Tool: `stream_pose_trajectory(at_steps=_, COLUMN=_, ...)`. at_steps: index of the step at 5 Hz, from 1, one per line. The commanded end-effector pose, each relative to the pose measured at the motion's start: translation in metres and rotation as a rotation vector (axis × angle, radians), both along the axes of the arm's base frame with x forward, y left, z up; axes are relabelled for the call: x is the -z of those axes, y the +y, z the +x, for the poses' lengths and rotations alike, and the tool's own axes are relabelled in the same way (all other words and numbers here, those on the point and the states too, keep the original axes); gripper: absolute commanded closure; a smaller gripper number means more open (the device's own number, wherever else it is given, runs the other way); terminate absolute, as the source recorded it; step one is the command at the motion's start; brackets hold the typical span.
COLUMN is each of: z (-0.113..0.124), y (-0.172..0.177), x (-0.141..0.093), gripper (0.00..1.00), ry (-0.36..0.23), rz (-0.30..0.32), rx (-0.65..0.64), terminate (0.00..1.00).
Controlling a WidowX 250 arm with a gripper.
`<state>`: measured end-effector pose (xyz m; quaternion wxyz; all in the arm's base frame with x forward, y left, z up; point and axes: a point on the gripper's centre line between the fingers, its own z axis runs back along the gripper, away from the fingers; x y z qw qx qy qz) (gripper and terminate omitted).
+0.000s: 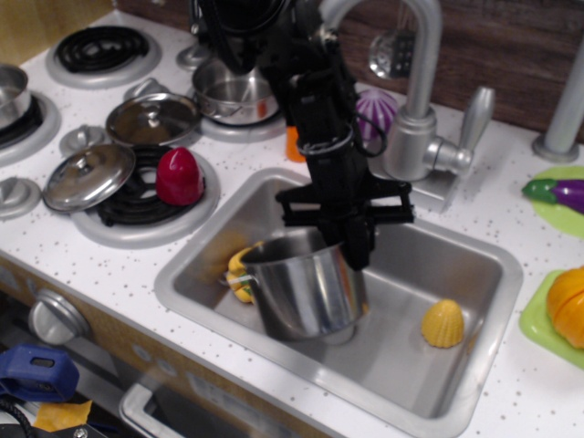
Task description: Flip pot upright in sink
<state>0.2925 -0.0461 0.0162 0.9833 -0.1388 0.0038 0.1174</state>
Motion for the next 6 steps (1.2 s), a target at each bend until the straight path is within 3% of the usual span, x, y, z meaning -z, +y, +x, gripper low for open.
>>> stream_pose_trajectory(at_steps=1, z=0.018, y=0.002, x=-0.027, gripper=1.0, ry=-0.135, rz=0.128, rx=0.022, terminate=0.0)
stream_pose_trajectory(at_steps=2, z=0.017, y=0.0, x=-0.021, gripper=1.0, ry=-0.247, rz=0.238, rx=0.005, terminate=0.0)
stream_pose_trajectory(at_steps=3, z=0.015, y=-0.003, x=-0.01, gripper=0.0, ry=-0.311, rz=0.29, rx=0.002, terminate=0.0)
stream_pose_trajectory(at_steps=6, z=0.016, y=-0.003, x=-0.01, gripper=0.0, ry=-0.324, rz=0.293, rx=0.015, terminate=0.0)
